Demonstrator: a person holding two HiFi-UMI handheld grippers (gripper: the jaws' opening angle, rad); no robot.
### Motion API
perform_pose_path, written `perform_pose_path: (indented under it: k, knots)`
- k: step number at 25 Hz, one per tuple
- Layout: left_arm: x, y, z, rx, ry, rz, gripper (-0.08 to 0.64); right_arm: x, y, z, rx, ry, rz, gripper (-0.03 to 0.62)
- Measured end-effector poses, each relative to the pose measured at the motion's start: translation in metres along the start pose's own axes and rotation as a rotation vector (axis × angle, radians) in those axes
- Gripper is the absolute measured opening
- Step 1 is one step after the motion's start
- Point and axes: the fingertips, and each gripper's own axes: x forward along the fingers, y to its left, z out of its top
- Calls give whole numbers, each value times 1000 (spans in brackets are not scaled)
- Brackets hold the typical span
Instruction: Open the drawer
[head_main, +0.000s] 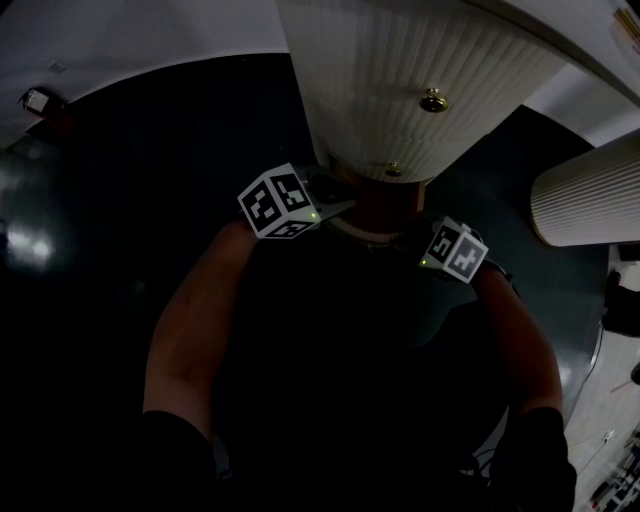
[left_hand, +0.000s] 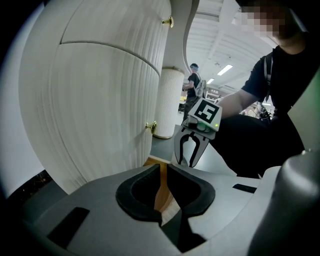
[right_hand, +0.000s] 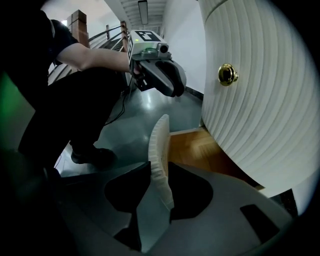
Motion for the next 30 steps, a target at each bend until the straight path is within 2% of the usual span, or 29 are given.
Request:
perform_pose_path:
  k: [1, 3, 8, 13, 19, 25, 30]
  knots:
    - [-1, 0, -1, -1, 2, 1, 49, 1, -1, 1, 5, 6, -1, 96]
    - [-3, 0, -5, -5, 6, 3, 49, 6, 1, -2, 7, 29, 8, 100]
    - [-7, 1, -7, -2, 0, 6, 49, 11, 14, -6, -73, 101, 28, 104]
    - [-7, -3, -8, -1, -11, -1, 49, 12, 43, -8, 15, 95, 181, 98]
    - [-9, -5, -9, -4, -22, -13, 49, 8, 89, -15, 20, 142, 350, 89]
    - [-12, -5, -10, -9, -36, -16, 49, 6, 118, -23, 32, 173, 478, 89]
    - [-15, -4, -15, -15, -38, -29, 49, 12, 123, -20, 56, 173, 515, 89]
